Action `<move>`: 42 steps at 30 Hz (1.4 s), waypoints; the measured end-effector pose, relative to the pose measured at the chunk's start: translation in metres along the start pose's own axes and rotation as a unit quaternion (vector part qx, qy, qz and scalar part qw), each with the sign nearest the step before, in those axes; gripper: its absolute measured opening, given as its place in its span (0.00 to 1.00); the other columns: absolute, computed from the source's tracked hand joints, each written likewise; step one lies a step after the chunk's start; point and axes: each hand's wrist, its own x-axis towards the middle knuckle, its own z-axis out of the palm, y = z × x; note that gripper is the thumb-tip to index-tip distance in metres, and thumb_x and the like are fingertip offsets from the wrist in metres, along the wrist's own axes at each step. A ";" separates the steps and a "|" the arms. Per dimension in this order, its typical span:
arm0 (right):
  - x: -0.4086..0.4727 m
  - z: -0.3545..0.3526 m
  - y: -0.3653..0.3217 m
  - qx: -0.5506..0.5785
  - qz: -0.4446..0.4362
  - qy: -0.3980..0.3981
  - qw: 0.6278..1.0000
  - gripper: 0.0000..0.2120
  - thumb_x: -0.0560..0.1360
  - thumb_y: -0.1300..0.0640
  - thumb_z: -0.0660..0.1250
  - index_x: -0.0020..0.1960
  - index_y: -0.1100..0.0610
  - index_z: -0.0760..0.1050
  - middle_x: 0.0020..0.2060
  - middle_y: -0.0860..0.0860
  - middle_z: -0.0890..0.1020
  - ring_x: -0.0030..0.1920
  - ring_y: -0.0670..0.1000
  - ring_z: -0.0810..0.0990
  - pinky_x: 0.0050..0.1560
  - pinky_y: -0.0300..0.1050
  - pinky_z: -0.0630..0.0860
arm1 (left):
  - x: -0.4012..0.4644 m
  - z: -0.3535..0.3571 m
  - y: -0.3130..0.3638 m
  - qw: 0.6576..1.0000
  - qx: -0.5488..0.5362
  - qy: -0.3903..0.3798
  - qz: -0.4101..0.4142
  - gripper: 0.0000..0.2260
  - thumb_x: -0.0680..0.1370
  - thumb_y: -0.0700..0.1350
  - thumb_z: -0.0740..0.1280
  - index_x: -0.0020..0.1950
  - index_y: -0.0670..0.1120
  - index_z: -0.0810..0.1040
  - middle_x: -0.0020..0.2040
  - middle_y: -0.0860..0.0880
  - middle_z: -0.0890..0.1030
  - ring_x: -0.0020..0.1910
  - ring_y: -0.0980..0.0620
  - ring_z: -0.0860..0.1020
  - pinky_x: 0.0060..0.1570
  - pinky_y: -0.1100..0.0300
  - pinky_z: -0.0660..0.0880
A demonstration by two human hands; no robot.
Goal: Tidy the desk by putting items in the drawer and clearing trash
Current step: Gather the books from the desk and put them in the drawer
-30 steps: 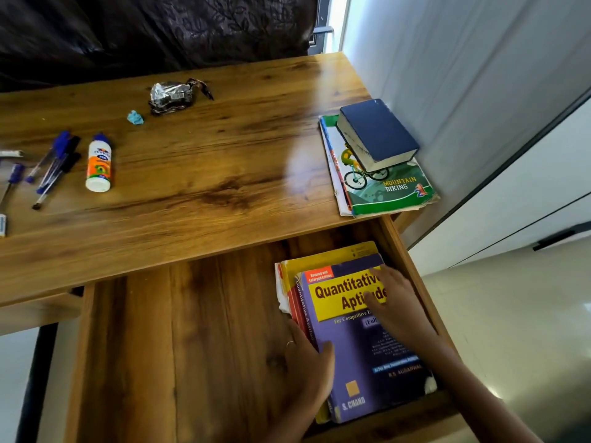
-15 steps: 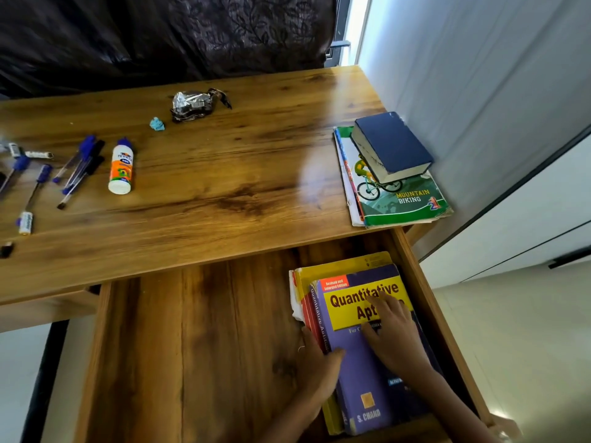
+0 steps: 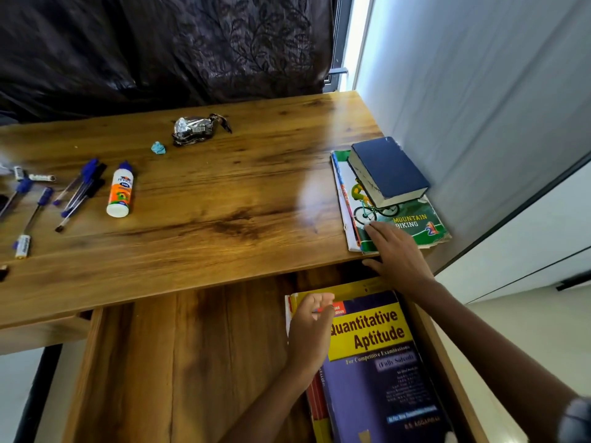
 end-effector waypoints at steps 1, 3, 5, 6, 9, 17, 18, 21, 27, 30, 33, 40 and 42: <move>0.006 0.000 0.003 0.001 -0.009 -0.007 1.000 0.34 0.73 0.47 0.67 0.74 0.56 0.58 0.72 0.53 0.64 0.73 0.53 0.60 0.72 0.49 0.59 | 0.002 0.000 0.001 1.000 -0.001 -0.007 0.004 0.06 0.80 0.43 0.61 0.54 0.48 0.77 0.53 0.48 0.81 0.55 0.49 0.79 0.56 0.50 0.77; 0.013 -0.004 0.009 0.004 -0.022 -0.016 1.000 0.34 0.73 0.46 0.67 0.73 0.56 0.59 0.71 0.53 0.66 0.72 0.52 0.62 0.70 0.48 0.62 | 0.006 -0.002 0.000 1.000 0.001 -0.020 0.012 0.06 0.80 0.42 0.62 0.52 0.47 0.78 0.49 0.50 0.80 0.52 0.51 0.79 0.50 0.61 0.76; 0.016 -0.006 0.013 0.004 -0.031 -0.023 0.999 0.32 0.74 0.46 0.66 0.73 0.55 0.60 0.71 0.52 0.66 0.72 0.52 0.62 0.69 0.48 0.64 | 0.008 -0.004 -0.003 0.999 0.007 -0.039 0.002 0.06 0.80 0.43 0.62 0.52 0.47 0.79 0.49 0.50 0.80 0.50 0.52 0.79 0.44 0.68 0.73; 0.017 -0.008 0.015 -0.001 -0.037 -0.027 0.999 0.31 0.75 0.46 0.64 0.74 0.55 0.60 0.72 0.52 0.66 0.72 0.52 0.62 0.68 0.48 0.65 | 0.009 -0.005 -0.004 0.999 0.011 -0.046 -0.007 0.06 0.80 0.43 0.61 0.51 0.48 0.79 0.49 0.50 0.81 0.48 0.53 0.79 0.42 0.70 0.72; 0.016 -0.009 0.015 -0.011 -0.053 -0.021 0.998 0.26 0.78 0.50 0.61 0.73 0.55 0.60 0.71 0.53 0.67 0.71 0.52 0.65 0.66 0.48 0.68 | 0.010 -0.005 -0.005 0.998 0.002 -0.057 -0.034 0.08 0.80 0.44 0.60 0.50 0.48 0.79 0.50 0.50 0.81 0.45 0.55 0.79 0.37 0.73 0.71; 0.000 -0.002 -0.014 0.013 -0.069 0.034 0.997 0.25 0.75 0.61 0.66 0.70 0.59 0.65 0.67 0.57 0.73 0.62 0.56 0.76 0.56 0.50 0.77 | 0.030 -0.009 0.017 0.989 -0.074 -0.067 -0.108 0.10 0.82 0.48 0.57 0.53 0.49 0.77 0.51 0.50 0.81 0.46 0.53 0.79 0.49 0.60 0.72; -0.004 0.001 -0.020 0.017 -0.078 0.038 0.996 0.25 0.75 0.61 0.66 0.70 0.59 0.65 0.67 0.57 0.73 0.63 0.57 0.75 0.58 0.50 0.76 | 0.034 -0.009 0.021 0.987 -0.079 -0.073 -0.122 0.11 0.82 0.49 0.55 0.56 0.48 0.76 0.53 0.50 0.80 0.48 0.52 0.79 0.50 0.59 0.72; -0.013 0.006 -0.033 0.027 -0.111 0.004 0.993 0.25 0.77 0.50 0.62 0.71 0.57 0.64 0.69 0.55 0.70 0.70 0.54 0.68 0.66 0.49 0.68 | 0.046 -0.004 0.032 0.986 -0.077 -0.072 -0.131 0.15 0.83 0.51 0.53 0.61 0.47 0.73 0.55 0.50 0.79 0.52 0.49 0.78 0.54 0.56 0.71; 0.007 -0.025 -0.025 0.105 -0.046 0.145 0.983 0.21 0.74 0.38 0.60 0.56 0.51 0.77 0.55 0.49 0.80 0.58 0.51 0.74 0.53 0.49 0.69 | 0.061 0.008 0.050 0.998 0.053 0.039 -0.002 0.06 0.80 0.47 0.61 0.45 0.50 0.75 0.42 0.49 0.79 0.41 0.50 0.78 0.41 0.58 0.73; 0.036 -0.034 -0.013 0.081 0.094 0.166 0.978 0.34 0.68 0.33 0.64 0.68 0.50 0.65 0.67 0.54 0.69 0.67 0.59 0.65 0.61 0.59 0.65 | 0.068 0.010 0.060 0.998 0.046 0.032 -0.020 0.09 0.79 0.45 0.62 0.38 0.50 0.74 0.37 0.49 0.77 0.38 0.50 0.76 0.41 0.56 0.72; 0.061 -0.032 0.001 0.104 0.198 0.029 0.974 0.51 0.62 0.28 0.66 0.74 0.49 0.47 0.74 0.58 0.54 0.72 0.63 0.55 0.66 0.65 0.58 | 0.077 0.013 0.069 0.998 0.051 0.020 -0.041 0.07 0.78 0.44 0.63 0.47 0.43 0.78 0.38 0.48 0.78 0.39 0.52 0.77 0.42 0.55 0.75; 0.051 -0.010 -0.008 0.150 0.247 0.059 0.956 0.52 0.61 0.32 0.70 0.74 0.50 0.49 0.67 0.60 0.60 0.67 0.63 0.62 0.62 0.64 0.65 | 0.095 0.018 0.071 0.997 0.065 0.035 -0.038 0.10 0.76 0.38 0.67 0.57 0.39 0.79 0.53 0.41 0.82 0.50 0.45 0.82 0.52 0.49 0.80; 0.027 -0.010 -0.011 0.190 0.247 0.069 0.948 0.50 0.61 0.35 0.72 0.73 0.49 0.50 0.66 0.59 0.61 0.66 0.62 0.63 0.62 0.64 0.65 | 0.098 0.018 0.067 0.996 0.067 0.043 -0.034 0.10 0.75 0.37 0.68 0.57 0.40 0.79 0.53 0.43 0.83 0.50 0.45 0.82 0.51 0.50 0.80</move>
